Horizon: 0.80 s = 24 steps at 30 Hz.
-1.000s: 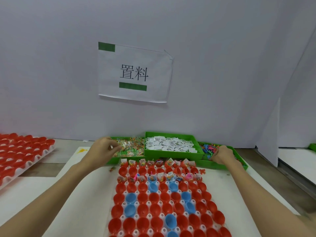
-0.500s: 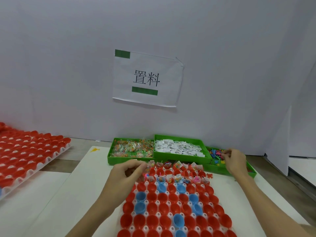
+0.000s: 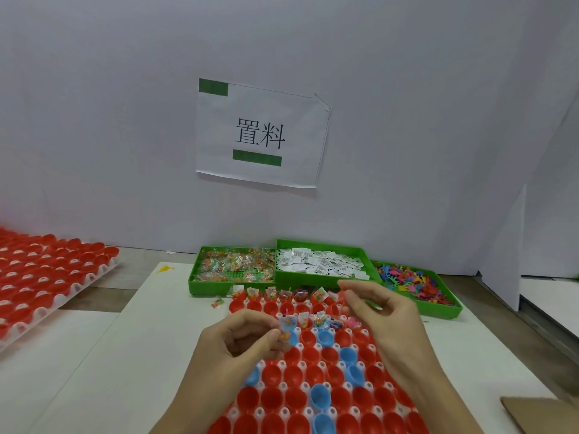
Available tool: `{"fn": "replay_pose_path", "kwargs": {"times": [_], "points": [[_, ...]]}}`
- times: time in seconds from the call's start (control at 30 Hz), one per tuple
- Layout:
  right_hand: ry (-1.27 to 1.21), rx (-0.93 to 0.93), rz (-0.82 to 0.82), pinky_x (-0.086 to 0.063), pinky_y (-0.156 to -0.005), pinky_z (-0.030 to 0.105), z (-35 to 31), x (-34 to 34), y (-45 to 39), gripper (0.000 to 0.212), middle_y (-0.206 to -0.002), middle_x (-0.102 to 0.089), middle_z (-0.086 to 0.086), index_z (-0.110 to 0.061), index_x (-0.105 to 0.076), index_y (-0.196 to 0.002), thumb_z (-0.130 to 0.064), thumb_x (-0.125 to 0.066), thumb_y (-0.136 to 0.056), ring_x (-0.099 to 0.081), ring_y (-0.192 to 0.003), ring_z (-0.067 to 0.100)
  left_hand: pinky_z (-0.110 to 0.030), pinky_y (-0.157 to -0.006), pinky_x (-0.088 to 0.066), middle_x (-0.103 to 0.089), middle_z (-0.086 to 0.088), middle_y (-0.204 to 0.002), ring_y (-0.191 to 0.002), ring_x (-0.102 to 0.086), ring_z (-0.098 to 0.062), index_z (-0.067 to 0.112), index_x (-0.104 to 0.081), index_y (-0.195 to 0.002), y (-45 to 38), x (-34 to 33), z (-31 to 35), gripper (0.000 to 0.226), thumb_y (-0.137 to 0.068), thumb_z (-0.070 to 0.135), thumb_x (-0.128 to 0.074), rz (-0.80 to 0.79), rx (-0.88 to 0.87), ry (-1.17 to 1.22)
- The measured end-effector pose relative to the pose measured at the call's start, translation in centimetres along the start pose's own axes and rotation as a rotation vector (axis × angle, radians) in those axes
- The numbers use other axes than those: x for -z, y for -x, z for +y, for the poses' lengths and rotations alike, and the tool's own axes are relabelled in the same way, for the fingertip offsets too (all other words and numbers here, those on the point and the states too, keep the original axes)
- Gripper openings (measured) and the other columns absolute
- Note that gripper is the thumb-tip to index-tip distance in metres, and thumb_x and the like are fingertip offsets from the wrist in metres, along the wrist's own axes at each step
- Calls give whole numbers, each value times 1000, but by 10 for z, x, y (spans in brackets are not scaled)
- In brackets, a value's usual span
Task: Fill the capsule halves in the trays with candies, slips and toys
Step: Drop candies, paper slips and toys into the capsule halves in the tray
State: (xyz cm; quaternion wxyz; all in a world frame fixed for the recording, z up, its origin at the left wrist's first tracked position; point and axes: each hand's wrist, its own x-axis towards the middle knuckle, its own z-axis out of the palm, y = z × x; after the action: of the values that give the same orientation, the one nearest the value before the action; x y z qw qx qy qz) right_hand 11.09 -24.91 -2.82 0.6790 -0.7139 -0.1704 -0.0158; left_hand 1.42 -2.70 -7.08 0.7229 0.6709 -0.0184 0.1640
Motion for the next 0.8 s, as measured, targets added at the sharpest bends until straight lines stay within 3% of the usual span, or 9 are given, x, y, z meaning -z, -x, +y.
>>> {"fn": "replay_pose_path", "kwargs": {"times": [0.13, 0.3, 0.43, 0.63, 0.8], "points": [[94, 26, -155, -58, -88, 22, -1, -17, 22, 20, -103, -78, -9, -36, -80, -101, -21, -75, -89, -75, -94, 11, -29, -78, -63, -80, -11, -92, -91, -78, -26, 20, -79, -90, 8, -7, 2, 8, -84, 15, -77, -62, -14, -6], [189, 94, -278, -59, -87, 24, 1, -30, 35, 19, -99, -78, -9, -35, -80, -99, -18, -77, -90, -74, -96, 11, -24, -85, -61, -79, 5, -106, -95, -77, -19, 26, -82, -90, 13, -12, 4, 13, -77, 26, -82, -51, -66, -105], [139, 94, -310, -60, -82, 24, 3, -36, 39, 20, -96, -79, -4, -31, -80, -96, -13, -79, -88, -76, -93, 15, -26, -81, -62, -80, -2, -93, -89, -78, -20, 27, -81, -93, 16, -12, 4, 18, -76, 22, -85, 12, -105, -128], [66, 42, -365, -62, -82, 29, -7, -31, 32, 16, -95, -79, 5, -23, -80, -101, -11, -73, -93, -77, -90, 22, -25, -83, -61, -80, 2, -97, -92, -77, -17, 37, -80, -101, 14, -8, 6, 29, -78, 21, -84, 14, -102, -139], [391, 82, -234, -61, -77, 23, -11, -34, -29, 15, -87, -78, 0, -16, -77, -102, -7, -68, -95, -75, -83, 14, -18, -80, -59, -81, 4, -94, -90, -77, -13, 34, -82, -101, 8, 0, 3, 26, -82, 17, -82, 41, -43, -147]]}}
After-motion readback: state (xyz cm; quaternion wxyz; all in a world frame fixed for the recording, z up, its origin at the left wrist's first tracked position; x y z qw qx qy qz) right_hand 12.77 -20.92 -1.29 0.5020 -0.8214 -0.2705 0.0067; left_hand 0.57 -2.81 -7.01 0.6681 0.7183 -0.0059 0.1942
